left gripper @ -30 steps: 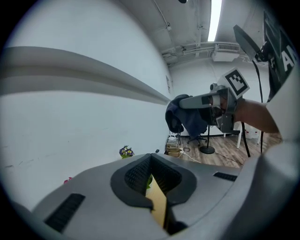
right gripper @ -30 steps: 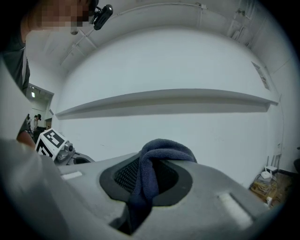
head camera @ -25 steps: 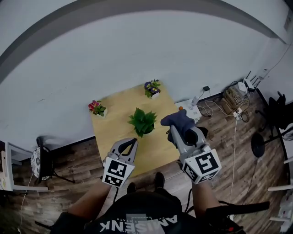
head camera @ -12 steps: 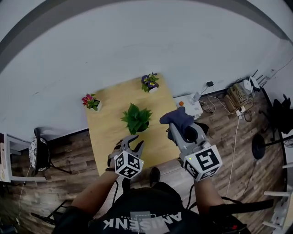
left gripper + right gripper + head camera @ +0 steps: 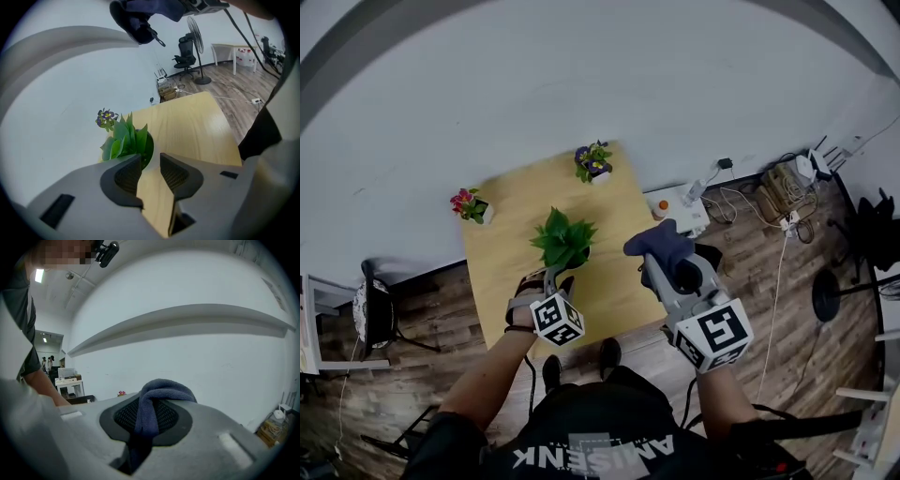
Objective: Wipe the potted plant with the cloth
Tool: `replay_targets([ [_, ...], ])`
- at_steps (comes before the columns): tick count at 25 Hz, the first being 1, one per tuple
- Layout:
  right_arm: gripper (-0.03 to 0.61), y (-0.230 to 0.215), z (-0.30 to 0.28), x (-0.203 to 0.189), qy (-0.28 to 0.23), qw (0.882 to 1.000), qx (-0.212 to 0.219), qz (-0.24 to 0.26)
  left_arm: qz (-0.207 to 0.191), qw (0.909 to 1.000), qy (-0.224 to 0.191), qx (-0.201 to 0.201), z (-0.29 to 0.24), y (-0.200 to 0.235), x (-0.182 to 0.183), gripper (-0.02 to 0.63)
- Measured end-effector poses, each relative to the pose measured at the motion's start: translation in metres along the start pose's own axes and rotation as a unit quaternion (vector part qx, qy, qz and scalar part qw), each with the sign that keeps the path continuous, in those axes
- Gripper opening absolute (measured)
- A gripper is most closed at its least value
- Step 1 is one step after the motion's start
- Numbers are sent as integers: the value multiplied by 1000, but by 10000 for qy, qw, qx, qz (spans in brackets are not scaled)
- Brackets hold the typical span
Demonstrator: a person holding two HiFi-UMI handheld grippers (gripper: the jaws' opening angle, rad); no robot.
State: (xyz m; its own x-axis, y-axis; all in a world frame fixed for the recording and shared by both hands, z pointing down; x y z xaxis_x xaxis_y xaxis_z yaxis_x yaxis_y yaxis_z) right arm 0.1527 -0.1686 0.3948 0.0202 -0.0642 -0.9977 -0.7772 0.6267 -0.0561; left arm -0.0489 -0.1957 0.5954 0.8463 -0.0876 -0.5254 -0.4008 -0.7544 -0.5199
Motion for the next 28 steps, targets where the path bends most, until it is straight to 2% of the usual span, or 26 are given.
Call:
replay_targets([
  [5, 52, -11, 0, -7, 5, 10000, -47, -65, -718, 9963, 454, -140, -18, -3, -10, 124],
  [7, 52, -13, 0, -9, -15, 9999, -52, -85, -888, 9943, 573, -145, -24, -3, -14, 124],
  [14, 52, -22, 3, -20, 80, 9997, -96, -190, -1537, 9850, 713, -336, -38, -7, -22, 124],
  [19, 52, -24, -3, -20, 43, 9997, -84, -211, -1884, 9779, 796, -435, -40, -4, -29, 94],
  [21, 52, -25, -4, -19, 35, 9997, -96, -226, -1950, 9759, 814, -541, -41, -4, -27, 82],
  [24, 52, -24, -7, -18, 54, 9998, -19, -204, -1802, 9774, 811, -744, -40, -4, -25, 44],
  [28, 52, -22, -10, -18, 46, 9997, -39, -237, -1741, 9770, 798, -941, -37, -3, -26, 38],
])
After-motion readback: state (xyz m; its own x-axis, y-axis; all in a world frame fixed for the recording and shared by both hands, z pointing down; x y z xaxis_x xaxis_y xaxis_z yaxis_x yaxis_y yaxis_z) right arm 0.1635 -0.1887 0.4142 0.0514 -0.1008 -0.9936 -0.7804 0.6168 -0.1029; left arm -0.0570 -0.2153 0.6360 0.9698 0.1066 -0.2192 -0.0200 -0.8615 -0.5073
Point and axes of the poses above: the fingertips, and each gripper's own axes: z backward along the fingers, y to its left, x out of its top, the point moved 7 cm from there along z, backward along the fingers, and after that the axes turned 10 degrees about -y, right-handed, at the moved point
